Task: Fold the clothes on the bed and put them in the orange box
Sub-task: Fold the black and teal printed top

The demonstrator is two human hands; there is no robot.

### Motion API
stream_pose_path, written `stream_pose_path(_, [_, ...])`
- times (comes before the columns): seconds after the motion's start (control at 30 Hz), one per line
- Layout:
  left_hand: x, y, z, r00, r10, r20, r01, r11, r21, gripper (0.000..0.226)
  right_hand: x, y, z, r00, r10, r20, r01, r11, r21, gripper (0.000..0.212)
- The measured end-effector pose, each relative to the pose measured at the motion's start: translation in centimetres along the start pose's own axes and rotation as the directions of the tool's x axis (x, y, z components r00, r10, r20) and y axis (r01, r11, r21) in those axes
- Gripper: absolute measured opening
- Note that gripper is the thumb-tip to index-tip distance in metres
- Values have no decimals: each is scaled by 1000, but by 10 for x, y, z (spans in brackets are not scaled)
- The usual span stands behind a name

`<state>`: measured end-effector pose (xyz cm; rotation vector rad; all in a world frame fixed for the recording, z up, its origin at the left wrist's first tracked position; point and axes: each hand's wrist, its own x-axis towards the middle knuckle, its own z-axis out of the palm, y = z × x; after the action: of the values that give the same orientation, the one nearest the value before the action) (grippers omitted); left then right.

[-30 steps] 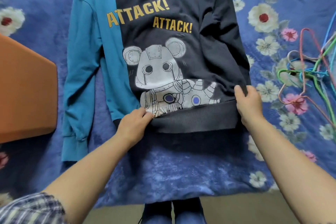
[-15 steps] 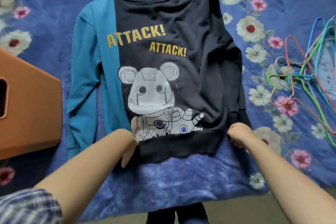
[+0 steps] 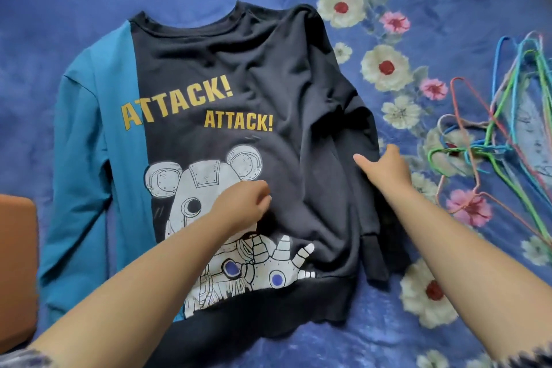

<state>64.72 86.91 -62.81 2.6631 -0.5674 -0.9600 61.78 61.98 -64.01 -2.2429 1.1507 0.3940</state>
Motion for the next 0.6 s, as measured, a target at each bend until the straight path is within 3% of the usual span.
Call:
stream_pose_path(0.1, [25, 10, -6, 996, -16, -83, 8, 995, -100, 12, 37, -16, -7, 998, -30, -49, 27, 998, -57, 62])
stream_pose_path(0.23, [57, 17, -16, 977, -59, -205, 20, 982, -188, 20, 73, -38, -19, 998, -66, 7, 66, 985, -162, 33])
stream_pose_path(0.27, [68, 20, -20, 967, -52, -249, 4, 981, -193, 20, 84, -46, -33, 997, -77, -19, 74, 988, -135, 34])
stream_pose_path(0.33, [88, 23, -27, 944, -28, -329, -36, 982, -185, 23, 103, -62, -70, 970, -130, -206, 131, 991, -10, 35])
stream_pose_path(0.43, [116, 29, -39, 909, 101, -404, -130, 990, -46, 39, 121, -82, -128, 898, -195, -395, 300, 927, 223, 31])
stream_pose_path(0.53, [145, 43, -51, 936, 162, -312, -128, 984, 126, 65, 133, -92, -156, 793, -368, -485, 439, 898, 36, 42])
stream_pose_path(0.6, [156, 45, -47, 976, 120, -179, -93, 985, 148, 84, 137, -83, -155, 734, -427, -528, 414, 898, -150, 53])
